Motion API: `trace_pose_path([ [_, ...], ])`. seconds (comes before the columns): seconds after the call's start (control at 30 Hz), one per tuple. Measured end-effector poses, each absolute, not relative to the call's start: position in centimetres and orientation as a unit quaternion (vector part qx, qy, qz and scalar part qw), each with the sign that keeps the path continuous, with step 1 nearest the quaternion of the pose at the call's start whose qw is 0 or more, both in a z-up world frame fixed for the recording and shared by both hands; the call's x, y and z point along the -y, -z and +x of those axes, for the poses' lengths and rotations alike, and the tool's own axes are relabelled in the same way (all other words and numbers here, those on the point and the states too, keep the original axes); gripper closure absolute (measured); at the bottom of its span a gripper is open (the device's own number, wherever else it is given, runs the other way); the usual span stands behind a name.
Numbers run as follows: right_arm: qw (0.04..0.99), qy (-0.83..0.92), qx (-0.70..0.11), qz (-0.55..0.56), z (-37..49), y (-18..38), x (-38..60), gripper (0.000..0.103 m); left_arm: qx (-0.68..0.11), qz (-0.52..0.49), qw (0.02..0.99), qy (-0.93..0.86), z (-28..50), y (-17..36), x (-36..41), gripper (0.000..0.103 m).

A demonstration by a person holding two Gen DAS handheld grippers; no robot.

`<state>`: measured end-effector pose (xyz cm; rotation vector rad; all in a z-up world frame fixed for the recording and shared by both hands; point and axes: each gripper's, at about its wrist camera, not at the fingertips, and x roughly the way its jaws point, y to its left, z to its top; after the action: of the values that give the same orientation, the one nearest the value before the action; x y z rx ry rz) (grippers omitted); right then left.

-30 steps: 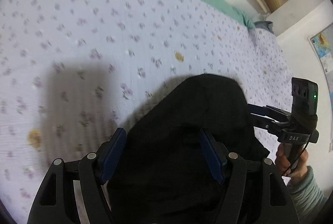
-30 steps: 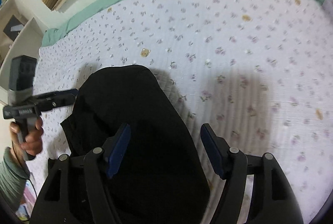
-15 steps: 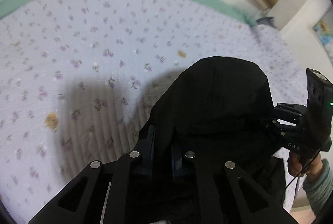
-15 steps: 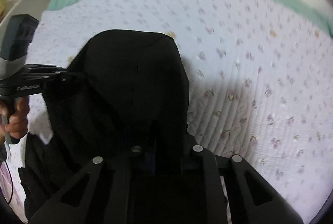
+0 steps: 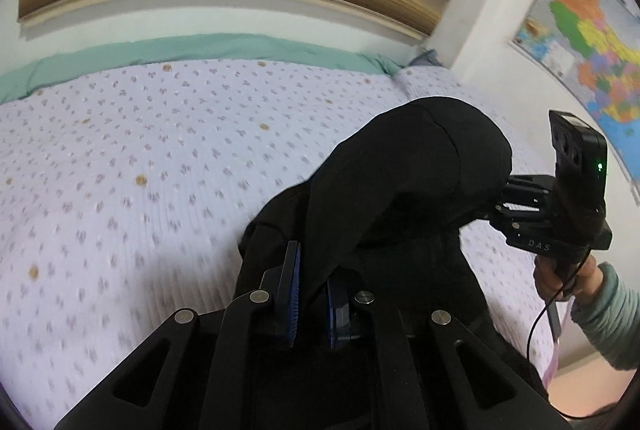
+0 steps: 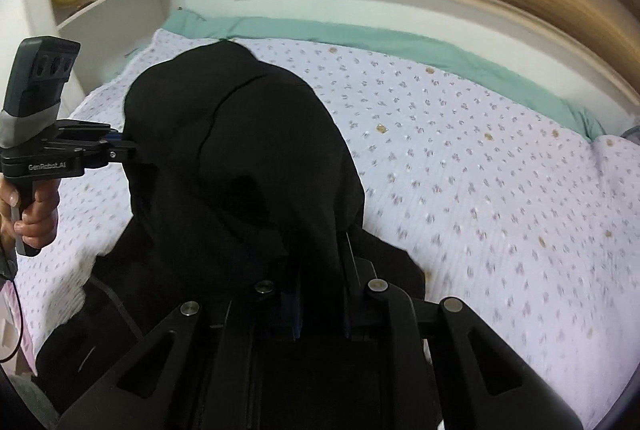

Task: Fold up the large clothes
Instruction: 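Lower the folded hood onto the jacket body with both grippers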

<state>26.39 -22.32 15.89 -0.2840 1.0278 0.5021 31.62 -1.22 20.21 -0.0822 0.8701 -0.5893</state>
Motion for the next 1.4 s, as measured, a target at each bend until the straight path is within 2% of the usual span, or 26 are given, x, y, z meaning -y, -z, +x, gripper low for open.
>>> trace_pose_path([
  [0.27, 0.820, -0.221, -0.512, -0.129, 15.3, -15.1, 23.9, 0.086, -0.468, -0.005, 0.841, 0.271, 21.2, -16.5, 1.9, 0.092],
  [0.57, 0.778, -0.189, -0.582, -0.138, 8.1, -7.2, 25.0, 0.084, -0.563, -0.012, 0.790, 0.243, 16.9, -6.9, 2.3, 0.089],
  [0.67, 0.769, -0.182, -0.591, -0.162, 7.0, -6.7, 25.0, 0.082, -0.563, -0.006, 0.790, 0.242, 16.0, -7.6, 2.0, 0.087],
  [0.73, 0.764, -0.187, -0.596, -0.160, 6.4, -8.0, 25.7, 0.067, -0.570, 0.006, 0.787, 0.238, 15.3, -8.7, 1.2, 0.078],
  [0.77, 0.763, -0.188, -0.600, -0.151, 6.3, -8.7, 26.3, 0.063, -0.573, 0.014, 0.787, 0.230, 14.9, -9.2, 0.6, 0.070],
  [0.83, 0.764, -0.185, -0.602, -0.140, 6.1, -10.1, 27.7, 0.051, -0.568, 0.022, 0.794, 0.214, 14.1, -10.5, -1.0, 0.068],
  [0.93, 0.776, -0.181, -0.593, -0.118, 6.3, -12.9, 29.4, 0.051, -0.545, -0.017, 0.813, 0.205, 14.2, -13.7, -3.5, 0.068],
  [1.0, 0.791, -0.186, -0.577, -0.084, 7.3, -15.1, 30.1, 0.050, -0.516, -0.058, 0.828, 0.214, 15.0, -16.1, -4.4, 0.063],
  [1.13, 0.811, -0.202, -0.550, 0.002, 11.5, -17.3, 28.0, 0.048, -0.479, -0.107, 0.836, 0.247, 18.1, -19.7, -1.5, 0.058],
  [1.27, 0.797, -0.196, -0.572, 0.022, 14.8, -13.8, 24.2, 0.048, -0.505, -0.113, 0.809, 0.279, 21.4, -17.7, 3.3, 0.058],
  [1.33, 0.773, -0.194, -0.603, 0.029, 15.2, -10.6, 23.3, 0.048, -0.557, -0.127, 0.771, 0.282, 22.7, -13.9, 4.8, 0.058],
  [1.4, 0.749, -0.174, -0.639, 0.016, 14.9, -6.7, 22.9, 0.048, -0.612, -0.098, 0.744, 0.249, 22.7, -9.6, 6.1, 0.058],
])
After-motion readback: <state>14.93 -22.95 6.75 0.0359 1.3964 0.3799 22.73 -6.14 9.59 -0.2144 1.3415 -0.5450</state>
